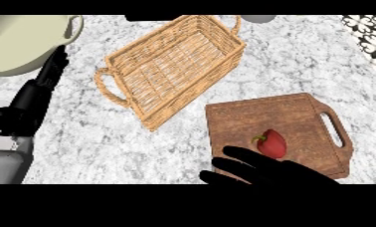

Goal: Pick the bell pepper from the cutting board and place it in the basket

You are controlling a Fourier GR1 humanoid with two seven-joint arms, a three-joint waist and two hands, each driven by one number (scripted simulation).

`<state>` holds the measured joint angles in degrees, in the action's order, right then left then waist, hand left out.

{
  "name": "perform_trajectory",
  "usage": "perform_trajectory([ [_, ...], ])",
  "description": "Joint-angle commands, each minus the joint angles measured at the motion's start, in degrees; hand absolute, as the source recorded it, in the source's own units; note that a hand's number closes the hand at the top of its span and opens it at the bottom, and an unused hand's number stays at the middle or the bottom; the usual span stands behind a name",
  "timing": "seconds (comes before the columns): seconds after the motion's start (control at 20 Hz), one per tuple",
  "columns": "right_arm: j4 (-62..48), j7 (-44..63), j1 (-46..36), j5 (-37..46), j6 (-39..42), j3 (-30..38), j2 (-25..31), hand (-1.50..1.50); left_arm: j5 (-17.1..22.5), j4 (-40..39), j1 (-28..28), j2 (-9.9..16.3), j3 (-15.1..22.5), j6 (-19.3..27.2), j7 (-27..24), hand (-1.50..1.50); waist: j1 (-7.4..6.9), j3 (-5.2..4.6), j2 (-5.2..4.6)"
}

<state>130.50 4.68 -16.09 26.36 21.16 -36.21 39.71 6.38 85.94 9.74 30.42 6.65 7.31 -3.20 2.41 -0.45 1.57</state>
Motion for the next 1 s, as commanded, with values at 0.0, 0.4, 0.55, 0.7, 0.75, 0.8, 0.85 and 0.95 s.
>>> perform_trajectory([
  [0.0, 5.15, 6.65, -6.53, 2.32, 12.69, 0.46, 9.55, -1.50, 0.24, 0.55, -1.02, 0.31, 0.11, -1.32, -1.51, 0.00, -1.71, -0.14, -0.50],
  [0.4, 8.31, 20.11, -12.73, -9.70, 33.02, 2.55, 10.16, -1.50, 0.84, 0.63, 1.79, 0.64, -2.02, -2.46, 0.85, 0.00, -2.09, 0.20, -1.22],
  [0.55, 5.97, 26.84, -15.35, -13.00, 37.53, 3.77, 4.83, -1.50, -1.23, 2.32, 1.88, -2.01, -0.12, -1.67, 1.80, 0.00, -2.34, 0.30, -1.30],
  [0.7, 3.69, 27.68, -15.18, -9.82, 38.54, 0.24, 1.41, -1.50, -2.49, 2.25, -0.67, -1.96, -1.14, -2.35, -0.32, 0.00, -2.64, 0.38, -1.42],
  [0.75, 0.51, 20.02, -17.31, -13.63, 40.93, 9.27, 6.16, -1.50, -2.36, 2.36, 1.26, -2.58, -0.82, -2.65, 1.49, 0.00, -2.60, 0.42, -1.53],
  [0.8, 1.21, 29.12, -19.52, -16.31, 42.24, 5.07, 0.09, -1.50, -3.05, -0.49, 2.93, -3.27, -1.41, -2.25, 0.81, 0.00, -2.37, 0.33, -1.44],
  [0.85, 2.13, 29.91, -17.04, -10.89, 40.48, -0.66, -1.05, -1.50, -3.11, 0.49, 4.41, -4.01, -1.01, -1.79, 3.21, 0.00, -2.37, 0.38, -1.46],
  [0.95, 2.44, 24.17, -12.66, -6.67, 39.93, 1.74, 0.76, -1.50, -3.94, 2.39, 1.63, -4.55, -1.01, -2.54, 2.75, 0.00, -2.53, 0.47, -1.54],
])
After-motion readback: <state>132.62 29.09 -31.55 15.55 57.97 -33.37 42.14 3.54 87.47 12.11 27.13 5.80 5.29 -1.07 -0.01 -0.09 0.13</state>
